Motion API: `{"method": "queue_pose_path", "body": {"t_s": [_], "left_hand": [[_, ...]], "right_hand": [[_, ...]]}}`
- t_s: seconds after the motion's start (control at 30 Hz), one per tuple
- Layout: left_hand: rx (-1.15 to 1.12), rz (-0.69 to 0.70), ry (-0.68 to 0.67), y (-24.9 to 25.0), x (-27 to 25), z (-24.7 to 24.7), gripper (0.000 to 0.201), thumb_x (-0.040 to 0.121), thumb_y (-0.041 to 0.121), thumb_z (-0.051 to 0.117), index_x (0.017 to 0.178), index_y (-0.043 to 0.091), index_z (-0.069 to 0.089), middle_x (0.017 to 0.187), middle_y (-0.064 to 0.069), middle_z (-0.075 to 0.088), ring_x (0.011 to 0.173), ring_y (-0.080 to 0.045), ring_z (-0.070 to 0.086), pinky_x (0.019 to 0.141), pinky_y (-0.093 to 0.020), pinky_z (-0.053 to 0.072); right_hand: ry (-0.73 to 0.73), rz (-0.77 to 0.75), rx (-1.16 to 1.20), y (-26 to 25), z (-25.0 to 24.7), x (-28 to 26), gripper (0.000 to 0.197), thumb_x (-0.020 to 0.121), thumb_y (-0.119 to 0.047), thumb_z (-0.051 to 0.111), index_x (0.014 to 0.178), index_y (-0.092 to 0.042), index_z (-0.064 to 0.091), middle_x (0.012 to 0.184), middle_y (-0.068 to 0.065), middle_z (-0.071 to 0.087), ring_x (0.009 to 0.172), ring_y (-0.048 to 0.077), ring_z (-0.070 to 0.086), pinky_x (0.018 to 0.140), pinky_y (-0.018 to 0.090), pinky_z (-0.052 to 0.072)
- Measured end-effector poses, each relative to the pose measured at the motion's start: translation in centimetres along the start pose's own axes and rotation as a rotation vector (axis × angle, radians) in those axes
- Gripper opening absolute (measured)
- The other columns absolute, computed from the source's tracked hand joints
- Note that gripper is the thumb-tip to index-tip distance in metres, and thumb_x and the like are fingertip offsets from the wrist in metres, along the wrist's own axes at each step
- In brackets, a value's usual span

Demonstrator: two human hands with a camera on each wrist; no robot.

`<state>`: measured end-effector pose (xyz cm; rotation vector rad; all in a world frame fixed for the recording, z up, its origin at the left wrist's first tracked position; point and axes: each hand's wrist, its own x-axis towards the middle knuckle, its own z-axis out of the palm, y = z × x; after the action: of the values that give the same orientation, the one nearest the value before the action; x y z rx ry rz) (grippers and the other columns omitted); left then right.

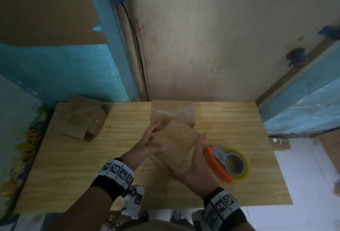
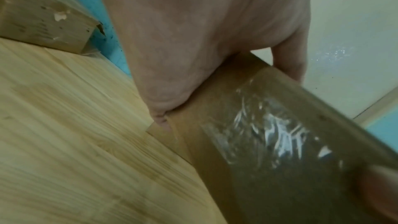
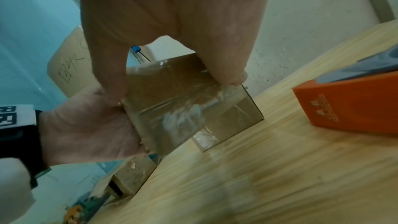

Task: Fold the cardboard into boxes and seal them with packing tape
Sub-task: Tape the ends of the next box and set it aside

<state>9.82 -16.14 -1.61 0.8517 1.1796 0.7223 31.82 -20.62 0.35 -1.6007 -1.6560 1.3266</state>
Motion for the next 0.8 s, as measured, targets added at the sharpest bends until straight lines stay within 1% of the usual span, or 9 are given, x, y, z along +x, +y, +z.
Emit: {"method": "queue_pose_path", "body": {"t_s": [0.03,0.07,0.17,0.27,0.33,0.5,0.63,0.73,0.8], "left_hand": [[0.011,-0.018,-0.030,-0.1,-0.2,0.4,0.091,0.074,0.035,0.083,0.151,0.052,0.037,0.150,0.019,0.045,0.136,-0.010,0.047,0.107,-0.032,0.043],[0.014,-0.033,-0.079,-0.3,-0.4,1.1,0.092,0.077,0.034,0.081,0.153,0.054,0.032,0.152,0.017,0.046,0.137,-0.010,0.048,0.110,-0.034,0.043],[-0.035,-0.058,-0.147,-1.4,-0.9,2.8,0.086,0.083,0.033,0.078,0.155,0.043,0.031,0.147,0.006,0.056,0.131,-0.015,0.059,0.111,-0.041,0.049],[-0.140,-0.089,0.021,-2.2,-0.9,3.1,0.114,0.065,0.065,0.087,0.156,0.032,0.027,0.151,0.001,0.051,0.132,-0.020,0.058,0.112,-0.048,0.048],[-0.154,-0.068,0.017,-2.4,-0.9,3.5,0.120,0.064,0.076,0.082,0.160,0.043,0.016,0.160,0.006,0.040,0.141,-0.016,0.048,0.118,-0.049,0.040],[-0.125,-0.017,-0.076,-1.4,-1.1,4.6,0.068,0.086,0.074,0.058,0.148,0.053,0.039,0.148,0.020,0.055,0.136,-0.006,0.053,0.115,-0.040,0.041],[-0.299,-0.136,-0.137,-0.6,-1.0,4.2,0.057,0.104,0.063,0.039,0.151,0.031,0.048,0.150,-0.003,0.057,0.139,-0.022,0.053,0.119,-0.051,0.037],[-0.191,-0.098,-0.167,0.8,-1.0,4.4,0.049,0.105,0.064,0.034,0.143,0.040,0.053,0.144,0.008,0.062,0.135,-0.014,0.056,0.116,-0.045,0.042],[-0.100,-0.044,-0.166,1.3,-0.6,4.4,0.056,0.098,0.068,0.042,0.149,0.045,0.044,0.157,0.009,0.047,0.143,-0.016,0.047,0.118,-0.045,0.039]], "right_hand": [[-0.012,-0.003,0.073,0.4,0.1,0.0,0.158,0.077,-0.020,0.096,0.154,-0.013,-0.042,0.160,-0.013,0.010,0.134,-0.034,0.012,0.106,-0.009,0.012],[-0.016,0.013,0.133,0.8,0.2,0.0,0.156,0.079,-0.018,0.095,0.155,-0.018,-0.042,0.159,-0.017,0.010,0.130,-0.036,0.015,0.105,-0.008,0.018],[-0.021,0.057,0.277,1.4,0.1,0.2,0.150,0.079,-0.023,0.094,0.162,-0.031,-0.031,0.161,-0.025,0.017,0.145,-0.008,0.029,0.107,0.004,0.038],[-0.070,-0.009,0.315,1.5,0.2,0.2,0.137,0.083,-0.025,0.092,0.168,-0.032,-0.016,0.164,-0.021,0.033,0.146,-0.004,0.042,0.114,0.026,0.050],[-0.055,0.005,0.374,1.5,0.5,0.1,0.131,0.087,-0.023,0.088,0.168,-0.034,-0.014,0.167,-0.012,0.034,0.142,-0.004,0.047,0.112,0.030,0.053],[-0.012,0.075,0.520,1.4,0.5,0.2,0.119,0.089,-0.032,0.083,0.166,-0.048,-0.006,0.164,-0.012,0.038,0.139,0.006,0.054,0.113,0.043,0.054],[0.008,0.142,0.570,1.8,-0.3,0.2,0.091,0.100,-0.034,0.072,0.164,-0.054,0.011,0.156,-0.013,0.050,0.134,0.010,0.059,0.111,0.044,0.055],[0.011,0.191,0.540,1.9,-1.0,0.9,0.077,0.096,-0.041,0.074,0.159,-0.048,0.029,0.146,-0.009,0.060,0.125,0.013,0.066,0.096,0.037,0.063],[0.036,0.220,0.530,2.0,-1.2,1.6,0.081,0.090,-0.044,0.080,0.157,-0.040,0.034,0.145,-0.006,0.060,0.125,0.016,0.066,0.086,0.031,0.065]]}}
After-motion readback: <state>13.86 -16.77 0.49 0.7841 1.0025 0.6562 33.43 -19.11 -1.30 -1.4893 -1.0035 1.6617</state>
